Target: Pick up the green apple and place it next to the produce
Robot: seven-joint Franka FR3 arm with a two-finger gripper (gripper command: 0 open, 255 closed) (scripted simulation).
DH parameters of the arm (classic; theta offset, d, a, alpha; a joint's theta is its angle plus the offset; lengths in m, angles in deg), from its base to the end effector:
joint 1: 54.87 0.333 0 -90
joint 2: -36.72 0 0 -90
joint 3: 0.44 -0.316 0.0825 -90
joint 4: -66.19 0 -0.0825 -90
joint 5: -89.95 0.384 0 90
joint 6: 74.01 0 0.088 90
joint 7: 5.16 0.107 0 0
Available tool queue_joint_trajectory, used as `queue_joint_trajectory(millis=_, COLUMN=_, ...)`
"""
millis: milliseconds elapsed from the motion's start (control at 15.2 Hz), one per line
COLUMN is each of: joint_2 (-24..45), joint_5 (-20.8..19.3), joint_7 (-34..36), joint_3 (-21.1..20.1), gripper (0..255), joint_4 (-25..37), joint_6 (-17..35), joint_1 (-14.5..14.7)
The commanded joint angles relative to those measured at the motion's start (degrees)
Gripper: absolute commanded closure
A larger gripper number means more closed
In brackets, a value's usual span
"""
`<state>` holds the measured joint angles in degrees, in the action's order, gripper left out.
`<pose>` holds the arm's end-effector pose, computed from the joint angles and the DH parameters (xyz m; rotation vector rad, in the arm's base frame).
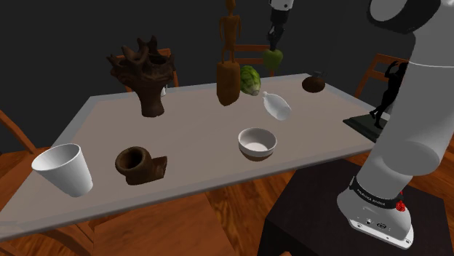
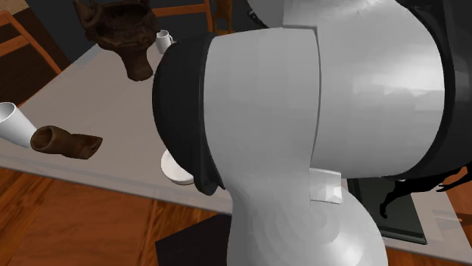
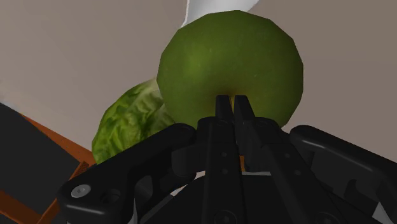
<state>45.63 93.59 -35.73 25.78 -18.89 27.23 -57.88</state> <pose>0.5505 -0.2771 0.6019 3.0605 0.0384 0.1855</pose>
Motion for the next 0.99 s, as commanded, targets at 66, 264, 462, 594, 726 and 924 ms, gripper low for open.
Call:
queue_joint_trajectory(millis=66, joint_2=9.7, joint_5=4.6, joint_7=-2.4, joint_3=0.3, gripper=255, joint_4=12.5, joint_6=-3.7, joint_1=-3.1)
queue_joint_trajectory(millis=264, joint_2=14.8, joint_5=6.7, joint_7=-3.1, joint_3=0.0, gripper=255, joint_4=19.0, joint_6=-5.4, joint_1=-5.3)
queue_joint_trajectory(millis=462, joint_2=13.9, joint_5=6.3, joint_7=-3.1, joint_3=-0.1, gripper=255, joint_4=15.2, joint_6=-2.6, joint_1=-4.6)
queue_joint_trajectory(millis=594, joint_2=13.4, joint_5=6.1, joint_7=-3.1, joint_3=-0.1, gripper=255, joint_4=13.0, joint_6=-0.8, joint_1=-4.3)
queue_joint_trajectory(millis=726, joint_2=13.0, joint_5=6.0, joint_7=-3.1, joint_3=-0.1, gripper=255, joint_4=10.8, joint_6=1.0, joint_1=-3.9)
queue_joint_trajectory(millis=924, joint_2=12.6, joint_5=5.9, joint_7=-3.2, joint_3=-0.1, gripper=255, joint_4=7.9, joint_6=3.5, joint_1=-3.5)
